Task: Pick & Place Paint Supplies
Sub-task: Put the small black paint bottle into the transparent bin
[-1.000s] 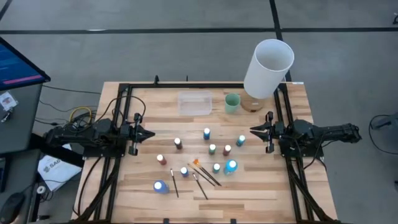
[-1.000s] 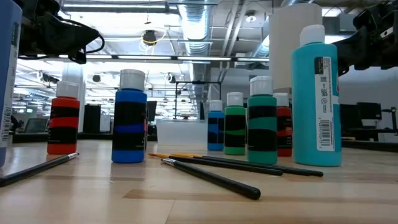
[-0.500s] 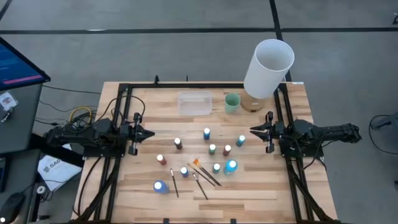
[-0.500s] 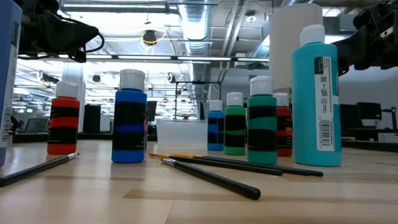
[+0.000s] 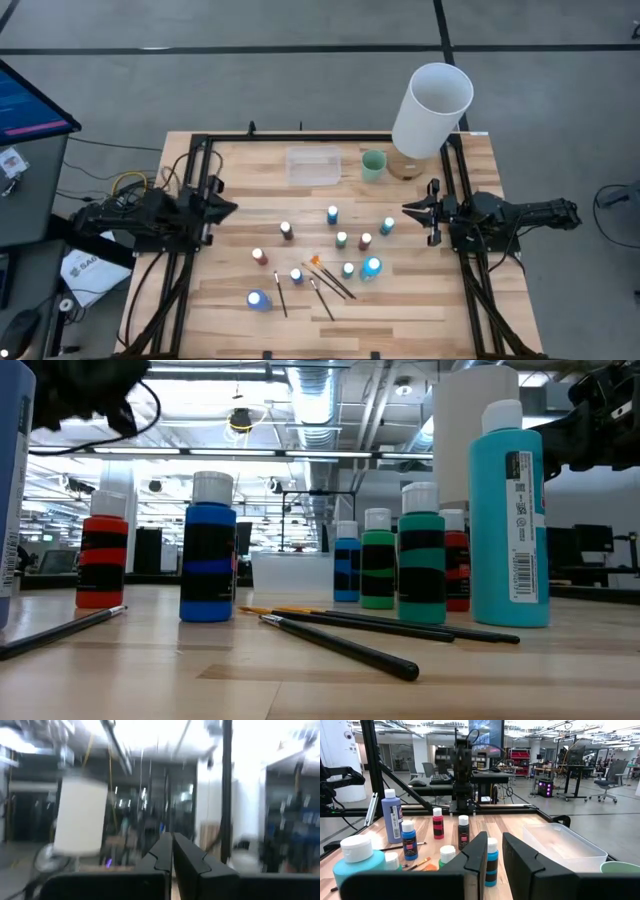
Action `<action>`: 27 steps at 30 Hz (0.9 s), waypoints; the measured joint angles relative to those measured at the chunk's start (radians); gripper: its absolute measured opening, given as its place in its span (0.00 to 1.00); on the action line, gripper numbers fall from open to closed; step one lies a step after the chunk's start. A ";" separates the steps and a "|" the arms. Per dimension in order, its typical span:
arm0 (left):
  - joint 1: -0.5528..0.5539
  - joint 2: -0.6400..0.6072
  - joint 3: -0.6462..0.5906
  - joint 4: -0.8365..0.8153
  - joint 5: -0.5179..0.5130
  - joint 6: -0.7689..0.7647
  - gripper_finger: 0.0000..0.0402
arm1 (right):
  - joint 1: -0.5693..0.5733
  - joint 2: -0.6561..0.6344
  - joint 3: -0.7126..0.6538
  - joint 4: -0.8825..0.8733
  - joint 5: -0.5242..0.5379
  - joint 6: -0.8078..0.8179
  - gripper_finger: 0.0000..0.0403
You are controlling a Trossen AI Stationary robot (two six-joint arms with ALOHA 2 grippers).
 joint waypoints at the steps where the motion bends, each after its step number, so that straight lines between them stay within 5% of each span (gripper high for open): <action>1: 0.000 0.002 0.000 0.049 0.000 -0.002 0.00 | 0.000 0.000 0.000 0.000 0.000 0.000 0.13; 7: 0.000 0.038 0.000 0.265 0.001 -0.004 0.00 | 0.000 0.000 0.000 0.000 0.000 0.000 0.13; 14: 0.000 0.150 0.050 0.295 -0.040 -0.068 0.00 | 0.000 0.000 0.000 0.000 0.002 0.000 0.13; 22: 0.000 0.510 0.256 0.262 0.069 -0.049 0.05 | 0.000 0.000 0.000 0.000 0.002 0.000 0.13; 27: 0.000 0.732 0.375 0.064 0.052 0.078 0.17 | 0.000 0.000 0.000 0.000 0.002 0.000 0.13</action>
